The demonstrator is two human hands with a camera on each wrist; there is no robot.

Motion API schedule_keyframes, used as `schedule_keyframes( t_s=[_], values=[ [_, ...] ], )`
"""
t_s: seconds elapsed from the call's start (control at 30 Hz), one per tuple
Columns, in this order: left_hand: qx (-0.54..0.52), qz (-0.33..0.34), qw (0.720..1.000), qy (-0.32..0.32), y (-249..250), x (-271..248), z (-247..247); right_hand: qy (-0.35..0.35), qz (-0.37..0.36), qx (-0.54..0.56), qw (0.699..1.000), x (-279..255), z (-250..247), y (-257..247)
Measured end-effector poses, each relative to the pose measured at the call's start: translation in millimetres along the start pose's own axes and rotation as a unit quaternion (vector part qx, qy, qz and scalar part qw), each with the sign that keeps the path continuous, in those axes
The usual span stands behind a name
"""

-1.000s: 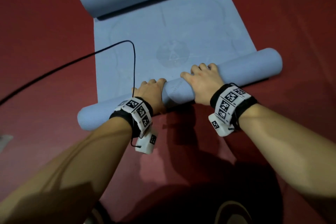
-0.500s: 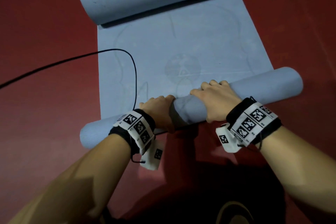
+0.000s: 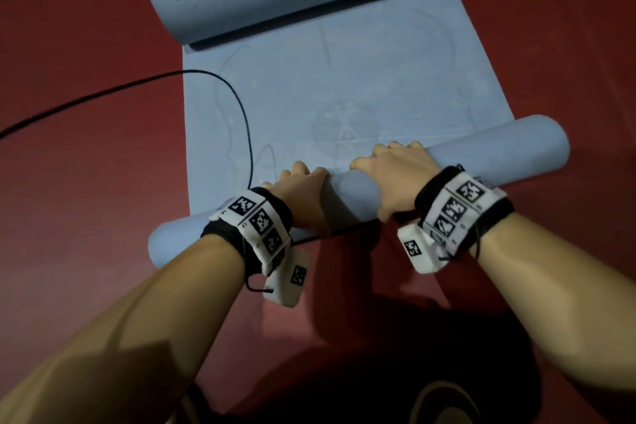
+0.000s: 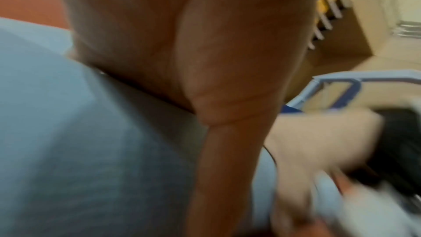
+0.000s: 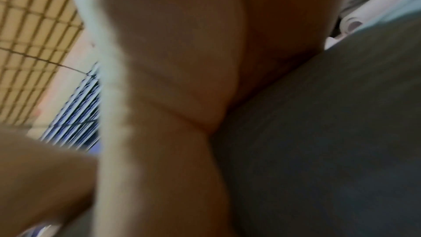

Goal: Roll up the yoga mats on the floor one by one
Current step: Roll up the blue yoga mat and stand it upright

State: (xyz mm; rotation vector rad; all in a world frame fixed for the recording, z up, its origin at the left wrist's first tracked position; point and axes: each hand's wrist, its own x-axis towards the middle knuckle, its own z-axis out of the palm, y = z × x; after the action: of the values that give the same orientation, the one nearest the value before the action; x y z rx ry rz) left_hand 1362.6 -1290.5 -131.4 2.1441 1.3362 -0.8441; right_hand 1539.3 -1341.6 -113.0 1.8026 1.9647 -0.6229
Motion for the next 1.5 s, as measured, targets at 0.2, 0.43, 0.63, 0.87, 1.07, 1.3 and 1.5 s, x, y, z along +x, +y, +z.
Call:
schedule_keyframes(
  t_s=[0.2,0.43,0.63,0.87,1.07,1.3,1.5],
  values=[
    [0.0,0.024,0.995,0.098,3,-2,7,-0.1,-0.026,0.05,0.993,22,-29,8],
    [-0.058,0.059,0.996,-0.028,-8,19,-27,0.099,0.005,-0.06,0.993,4,12,2],
    [-0.06,0.033,0.997,0.041,-7,17,-27,0.058,-0.005,-0.007,0.998,22,-8,10],
    [-0.005,0.029,0.988,0.151,-1,11,-7,-0.029,-0.029,0.047,0.998,45,-33,19],
    [-0.009,0.029,0.996,0.084,-8,30,-30,0.133,-0.015,-0.045,0.99,31,0,13],
    [0.009,0.025,0.996,0.081,-7,31,-40,0.11,-0.007,-0.022,0.994,45,-15,15],
    [0.02,0.029,0.978,0.206,0,27,-16,0.019,-0.007,0.024,0.999,60,-41,17]
  ],
)
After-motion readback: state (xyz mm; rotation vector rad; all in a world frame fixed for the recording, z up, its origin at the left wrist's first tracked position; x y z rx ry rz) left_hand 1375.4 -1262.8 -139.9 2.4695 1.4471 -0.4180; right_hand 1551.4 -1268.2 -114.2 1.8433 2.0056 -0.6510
